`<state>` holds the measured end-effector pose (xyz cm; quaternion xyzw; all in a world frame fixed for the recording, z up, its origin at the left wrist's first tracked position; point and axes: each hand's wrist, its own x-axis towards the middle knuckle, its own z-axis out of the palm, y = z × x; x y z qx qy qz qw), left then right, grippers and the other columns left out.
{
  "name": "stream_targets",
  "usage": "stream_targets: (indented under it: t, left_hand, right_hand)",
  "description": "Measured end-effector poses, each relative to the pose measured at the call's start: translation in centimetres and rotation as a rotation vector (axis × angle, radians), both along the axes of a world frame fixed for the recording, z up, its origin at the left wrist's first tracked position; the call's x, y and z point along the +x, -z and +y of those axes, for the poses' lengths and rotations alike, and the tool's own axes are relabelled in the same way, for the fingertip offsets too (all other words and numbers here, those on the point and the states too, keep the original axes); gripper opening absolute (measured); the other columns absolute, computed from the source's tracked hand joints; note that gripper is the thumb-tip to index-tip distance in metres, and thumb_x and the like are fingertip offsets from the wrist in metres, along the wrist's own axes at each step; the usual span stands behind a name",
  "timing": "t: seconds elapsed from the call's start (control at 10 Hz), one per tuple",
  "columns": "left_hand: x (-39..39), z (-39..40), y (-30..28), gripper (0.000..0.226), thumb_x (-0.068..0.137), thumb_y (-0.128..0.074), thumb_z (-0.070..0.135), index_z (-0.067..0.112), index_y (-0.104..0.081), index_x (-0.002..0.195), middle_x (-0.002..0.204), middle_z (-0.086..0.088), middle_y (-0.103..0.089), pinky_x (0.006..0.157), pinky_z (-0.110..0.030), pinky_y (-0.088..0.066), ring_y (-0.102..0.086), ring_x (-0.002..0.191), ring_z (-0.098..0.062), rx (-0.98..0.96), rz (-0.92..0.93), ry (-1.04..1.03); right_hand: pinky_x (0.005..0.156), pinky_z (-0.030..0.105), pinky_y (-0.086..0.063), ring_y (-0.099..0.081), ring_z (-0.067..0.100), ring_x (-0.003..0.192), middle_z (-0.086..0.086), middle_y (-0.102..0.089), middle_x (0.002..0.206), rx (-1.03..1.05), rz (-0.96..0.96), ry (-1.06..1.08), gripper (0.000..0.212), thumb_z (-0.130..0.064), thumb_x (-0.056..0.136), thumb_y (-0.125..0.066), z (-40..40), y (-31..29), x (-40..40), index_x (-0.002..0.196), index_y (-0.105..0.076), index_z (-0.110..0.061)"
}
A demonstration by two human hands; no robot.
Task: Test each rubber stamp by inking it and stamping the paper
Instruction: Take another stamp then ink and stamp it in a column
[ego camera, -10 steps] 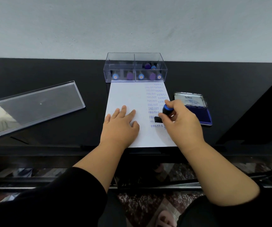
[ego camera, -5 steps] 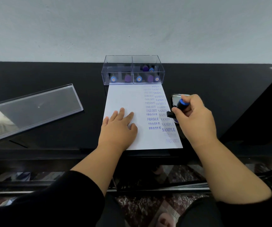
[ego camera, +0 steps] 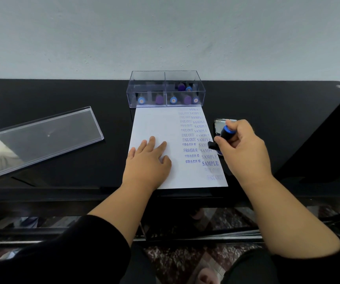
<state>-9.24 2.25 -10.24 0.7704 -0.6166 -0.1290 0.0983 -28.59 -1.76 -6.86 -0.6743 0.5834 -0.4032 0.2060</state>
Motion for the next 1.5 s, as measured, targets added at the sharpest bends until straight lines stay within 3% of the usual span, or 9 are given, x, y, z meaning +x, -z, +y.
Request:
stream_targets:
  t: [0.3, 0.9, 1.1, 1.3, 1.5]
  left_hand:
    - [0.0, 0.0, -0.1, 0.051, 0.100, -0.024, 0.037, 0.036, -0.016, 0.150, 0.160, 0.007, 0.000, 0.117, -0.034, 0.005, 0.002, 0.147, -0.011, -0.004, 0.005, -0.004]
    - [0.0, 0.1, -0.1, 0.051, 0.100, -0.024, 0.037, 0.036, -0.016, 0.150, 0.160, 0.007, 0.000, 0.117, -0.034, 0.005, 0.002, 0.147, -0.011, -0.003, 0.007, -0.004]
    - [0.0, 0.0, -0.1, 0.051, 0.100, -0.024, 0.038, 0.036, -0.016, 0.150, 0.160, 0.006, 0.000, 0.117, -0.034, 0.004, 0.002, 0.147, -0.011, -0.010, 0.001, -0.002]
    - [0.0, 0.0, 0.1, 0.051, 0.100, -0.025, 0.037, 0.036, -0.016, 0.150, 0.160, 0.006, 0.000, 0.117, -0.034, 0.003, 0.001, 0.147, -0.012, -0.017, -0.001, 0.001]
    - [0.0, 0.0, 0.1, 0.051, 0.100, -0.024, 0.037, 0.036, -0.015, 0.150, 0.160, 0.006, 0.001, 0.117, -0.034, 0.004, 0.002, 0.147, -0.012, -0.015, -0.003, 0.004]
  right_hand:
    - [0.068, 0.024, -0.041, -0.056, 0.011, 0.075, -0.014, -0.055, 0.073, 0.026, -0.007, -0.011, 0.029, -0.025, 0.087, -0.064, 0.1, -0.2, 0.0, 0.115, -0.054, -0.028]
    - [0.068, 0.026, -0.044, -0.056, 0.011, 0.073, -0.014, -0.054, 0.071, 0.008, 0.026, -0.010, 0.029, -0.024, 0.087, -0.064, -0.1, -0.2, -0.2, 0.114, -0.055, -0.026]
    - [0.057, 0.015, -0.036, -0.049, 0.001, 0.065, -0.023, -0.045, 0.070, -0.012, 0.065, 0.049, 0.022, -0.023, 0.088, -0.063, -1.0, -0.3, -1.8, 0.108, -0.054, -0.022]
    - [0.067, 0.028, -0.042, -0.054, 0.016, 0.075, -0.012, -0.051, 0.072, 0.000, 0.134, 0.088, 0.026, -0.024, 0.088, -0.062, -1.2, 0.1, -2.4, 0.113, -0.054, -0.025]
    - [0.066, 0.027, -0.038, -0.053, 0.018, 0.079, -0.006, -0.056, 0.085, 0.026, 0.225, 0.092, 0.025, -0.024, 0.090, -0.059, -1.5, 0.6, -2.0, 0.114, -0.054, -0.025]
